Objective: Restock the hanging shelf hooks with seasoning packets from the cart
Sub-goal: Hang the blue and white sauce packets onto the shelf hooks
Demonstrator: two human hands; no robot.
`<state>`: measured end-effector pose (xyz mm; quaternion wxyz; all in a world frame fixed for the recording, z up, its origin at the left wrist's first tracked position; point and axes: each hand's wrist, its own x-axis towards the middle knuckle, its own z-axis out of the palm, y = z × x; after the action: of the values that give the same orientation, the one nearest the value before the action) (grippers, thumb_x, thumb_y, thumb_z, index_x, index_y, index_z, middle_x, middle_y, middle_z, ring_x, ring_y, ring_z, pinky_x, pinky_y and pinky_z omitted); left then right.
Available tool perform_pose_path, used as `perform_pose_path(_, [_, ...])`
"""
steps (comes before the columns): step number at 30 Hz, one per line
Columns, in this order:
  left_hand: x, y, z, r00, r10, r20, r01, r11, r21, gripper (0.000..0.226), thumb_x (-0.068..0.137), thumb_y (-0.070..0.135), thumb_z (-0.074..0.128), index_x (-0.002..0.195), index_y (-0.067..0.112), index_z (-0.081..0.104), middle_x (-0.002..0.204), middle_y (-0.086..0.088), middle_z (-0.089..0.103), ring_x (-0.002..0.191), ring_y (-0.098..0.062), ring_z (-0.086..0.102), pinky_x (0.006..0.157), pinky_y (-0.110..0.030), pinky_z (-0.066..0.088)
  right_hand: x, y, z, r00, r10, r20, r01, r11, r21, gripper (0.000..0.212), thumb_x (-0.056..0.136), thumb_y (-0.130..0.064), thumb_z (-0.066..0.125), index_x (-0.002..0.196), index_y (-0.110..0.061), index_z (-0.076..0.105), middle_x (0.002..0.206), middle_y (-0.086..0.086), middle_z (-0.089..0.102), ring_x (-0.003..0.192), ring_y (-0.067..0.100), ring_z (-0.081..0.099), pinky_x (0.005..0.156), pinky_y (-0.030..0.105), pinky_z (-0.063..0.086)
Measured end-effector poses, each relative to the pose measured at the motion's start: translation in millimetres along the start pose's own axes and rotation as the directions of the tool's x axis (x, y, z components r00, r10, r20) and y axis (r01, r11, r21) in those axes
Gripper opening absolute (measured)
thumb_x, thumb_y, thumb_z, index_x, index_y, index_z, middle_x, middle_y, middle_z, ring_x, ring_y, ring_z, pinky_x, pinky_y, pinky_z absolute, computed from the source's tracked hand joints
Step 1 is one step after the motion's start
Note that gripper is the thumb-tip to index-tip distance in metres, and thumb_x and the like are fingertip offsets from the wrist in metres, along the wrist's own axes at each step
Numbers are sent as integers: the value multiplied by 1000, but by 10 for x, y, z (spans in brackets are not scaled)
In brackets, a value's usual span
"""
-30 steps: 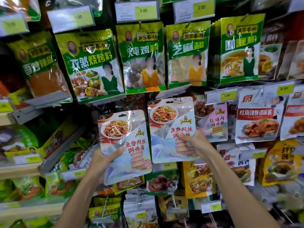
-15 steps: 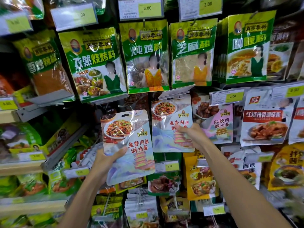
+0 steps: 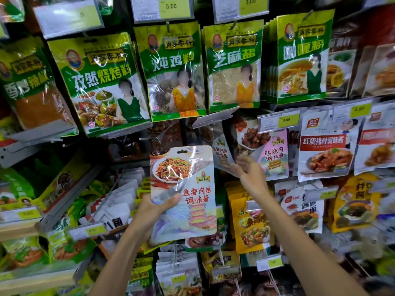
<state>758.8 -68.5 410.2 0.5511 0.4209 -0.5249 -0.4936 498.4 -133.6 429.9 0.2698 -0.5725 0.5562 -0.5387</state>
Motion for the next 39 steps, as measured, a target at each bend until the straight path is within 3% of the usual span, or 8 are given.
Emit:
perform_pose_path(3, [68,-71,233,999,-15,46,15,1000,0,42,63,27,82,100,12,74,104,-14,73,96,-32,70,81,-46,58,-230,-97,-424,945,-247,-217,225,967,-120,19,97,-15,54,113,-10,63,102,-2,66,92,14,62,83,36,55])
perform_pose_path(5, [129,-93,382,998,-25,52,24,1000,21,43,60,32,84,98,14,75,103,-13,73,97,-31,70,86,-48,56,-241,-239,-659,822,-469,-323,408,881,-241,17,96,-11,54,109,-7,65,97,2,66,88,18,62,81,31,52])
perform_pose_path(8, [247,-82,577,997,9,75,-11,1000,22,39,61,33,85,96,18,75,104,-11,73,97,-30,70,85,-46,56,-74,-448,-857,589,-735,-336,557,671,-489,21,94,-5,54,112,0,63,106,14,66,101,23,57,90,25,40])
perform_pose_path(10, [340,-68,674,996,18,84,-16,1000,-22,41,59,33,86,96,18,76,105,-12,73,98,-30,70,83,-43,57,76,-510,-904,532,-799,-282,567,583,-582,28,95,-6,53,121,1,60,120,16,62,116,23,50,102,30,37])
perform_pose_path(18, [712,-57,834,999,37,38,-34,996,-86,29,61,22,82,88,14,77,99,-13,74,91,-30,71,69,-35,58,496,-393,-897,540,-828,-153,554,486,-676,37,98,-13,50,131,4,52,133,19,54,127,33,48,110,42,34])
perform_pose_path(30, [1007,-125,817,1000,-31,-5,30,992,-124,42,68,19,79,104,1,67,100,-16,73,91,-30,71,67,-35,59,613,-198,-889,411,-898,-156,582,390,-713,33,98,-10,53,126,6,56,124,21,60,120,37,55,107,43,39])
perform_pose_path(35, [1268,-221,817,980,-95,-178,87,995,-52,35,74,16,80,102,0,68,98,-14,74,86,-24,73,72,-36,60,647,-162,-884,410,-901,-145,589,383,-711,36,98,-13,52,130,4,54,127,21,59,122,35,52,109,45,38])
perform_pose_path(39, [1420,-277,870,922,-50,-384,61,998,16,24,69,21,84,77,6,67,65,-1,70,54,-10,66,44,-16,48,658,-160,-868,403,-901,-159,585,387,-713,36,97,-11,54,130,4,54,127,20,59,123,32,49,111,40,34])
